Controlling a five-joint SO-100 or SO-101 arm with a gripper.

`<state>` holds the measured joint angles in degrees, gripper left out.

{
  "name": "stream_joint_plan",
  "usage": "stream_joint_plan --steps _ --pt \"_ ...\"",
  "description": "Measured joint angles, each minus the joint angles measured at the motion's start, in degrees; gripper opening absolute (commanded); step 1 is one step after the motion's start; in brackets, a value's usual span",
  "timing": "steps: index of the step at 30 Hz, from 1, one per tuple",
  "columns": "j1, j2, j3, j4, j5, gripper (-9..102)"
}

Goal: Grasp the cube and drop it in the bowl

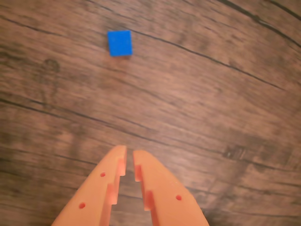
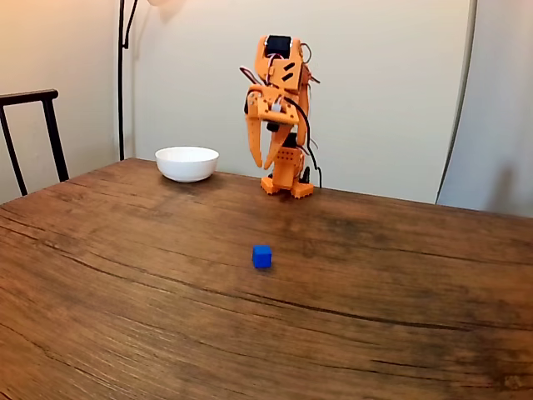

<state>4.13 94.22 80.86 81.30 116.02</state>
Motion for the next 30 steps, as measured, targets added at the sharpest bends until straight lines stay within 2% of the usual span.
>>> stream_joint_plan --steps 5,11,23,30 --pt "0.0 -5.8 -2.9 0.0 2.37 2" --pt "0.0 -11.6 -6.06 0.0 4.04 20" --pt "-3.08 -18.19 -7.73 -2.46 4.04 40" --pt "-4.04 -21.71 -7.82 -5.98 3.87 41"
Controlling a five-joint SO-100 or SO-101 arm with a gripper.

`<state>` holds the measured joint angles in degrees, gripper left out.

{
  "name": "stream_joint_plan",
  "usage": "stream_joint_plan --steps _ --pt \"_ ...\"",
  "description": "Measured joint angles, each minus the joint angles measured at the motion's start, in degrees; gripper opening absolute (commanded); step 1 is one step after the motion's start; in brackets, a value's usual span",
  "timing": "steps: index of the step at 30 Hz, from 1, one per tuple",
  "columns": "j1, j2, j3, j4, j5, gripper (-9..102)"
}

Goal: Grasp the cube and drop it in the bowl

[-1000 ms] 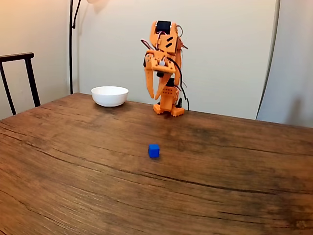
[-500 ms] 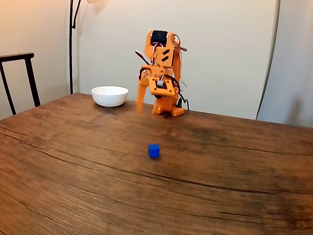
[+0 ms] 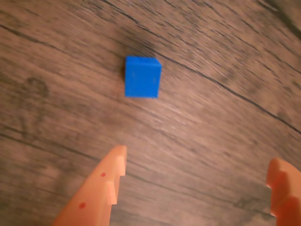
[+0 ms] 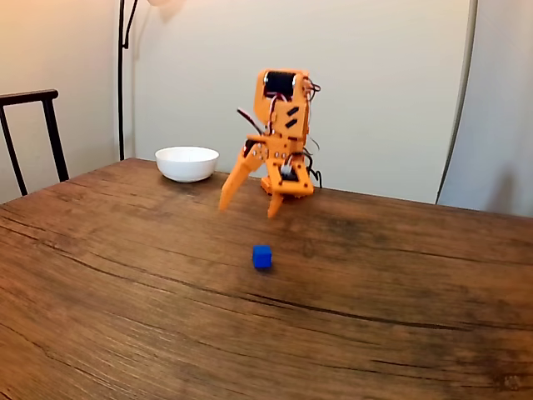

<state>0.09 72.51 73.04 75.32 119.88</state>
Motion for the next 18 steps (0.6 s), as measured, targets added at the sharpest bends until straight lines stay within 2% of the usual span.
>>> stream_joint_plan --steps 7,18 --pt "-0.62 -4.13 0.0 -0.88 -1.58 41" --pt "-0.88 -8.79 0.0 -0.97 -9.84 41"
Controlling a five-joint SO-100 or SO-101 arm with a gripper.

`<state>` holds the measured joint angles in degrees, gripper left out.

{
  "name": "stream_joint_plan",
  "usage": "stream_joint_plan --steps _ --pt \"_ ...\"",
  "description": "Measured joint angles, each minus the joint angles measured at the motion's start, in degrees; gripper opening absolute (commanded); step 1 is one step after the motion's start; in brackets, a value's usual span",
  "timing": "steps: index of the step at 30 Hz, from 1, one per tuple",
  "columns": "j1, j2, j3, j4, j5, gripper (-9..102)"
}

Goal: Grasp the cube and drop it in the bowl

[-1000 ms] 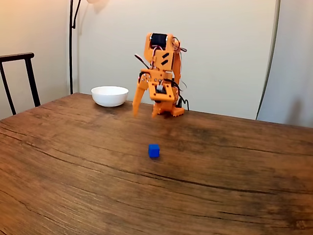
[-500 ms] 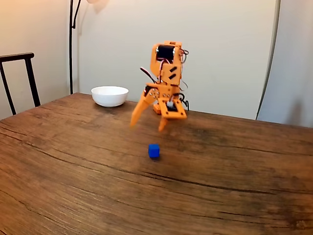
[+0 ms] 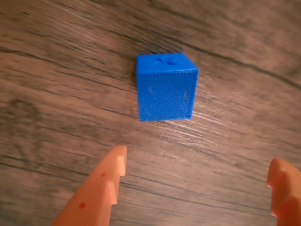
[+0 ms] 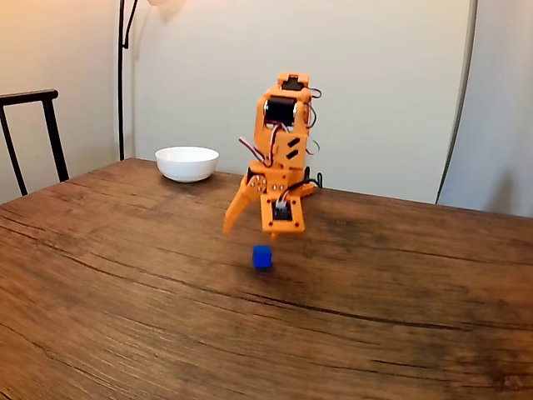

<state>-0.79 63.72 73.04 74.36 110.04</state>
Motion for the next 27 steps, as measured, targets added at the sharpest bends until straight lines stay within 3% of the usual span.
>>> stream_joint_plan --steps 8,27 --pt "-1.67 -1.49 0.0 -5.45 -1.93 40" --pt "-3.25 -5.89 -0.62 -8.35 -2.02 40"
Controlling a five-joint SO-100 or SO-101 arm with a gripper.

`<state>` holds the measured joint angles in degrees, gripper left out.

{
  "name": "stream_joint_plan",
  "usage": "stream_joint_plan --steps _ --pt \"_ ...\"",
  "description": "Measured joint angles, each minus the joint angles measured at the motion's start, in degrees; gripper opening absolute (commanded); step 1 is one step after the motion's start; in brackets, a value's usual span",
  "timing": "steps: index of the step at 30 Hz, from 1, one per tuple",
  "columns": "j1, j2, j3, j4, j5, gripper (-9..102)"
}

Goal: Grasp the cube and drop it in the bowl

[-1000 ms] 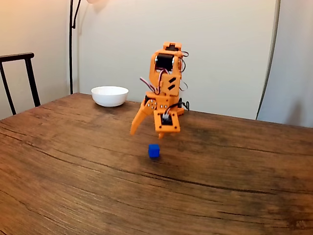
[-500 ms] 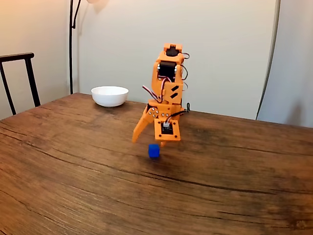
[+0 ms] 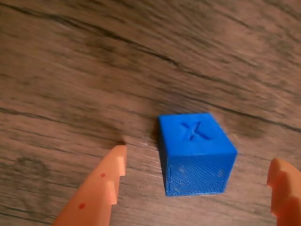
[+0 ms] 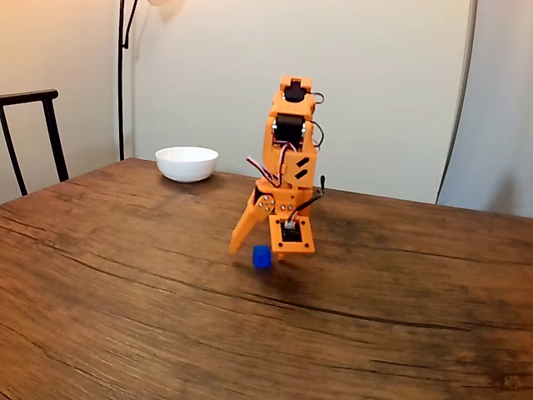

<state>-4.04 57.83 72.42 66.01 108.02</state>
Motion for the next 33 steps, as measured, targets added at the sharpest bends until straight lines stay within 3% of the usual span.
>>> stream_joint_plan --steps 8,17,30,33 --pt "-0.62 -0.7 -0.62 0.0 0.0 40" --pt "-0.97 -0.88 -0.62 -2.29 0.0 17" --pt "-1.05 -0.97 -0.53 -2.37 0.44 16" --pt "-1.05 -0.97 -0.18 -2.46 0.44 11"
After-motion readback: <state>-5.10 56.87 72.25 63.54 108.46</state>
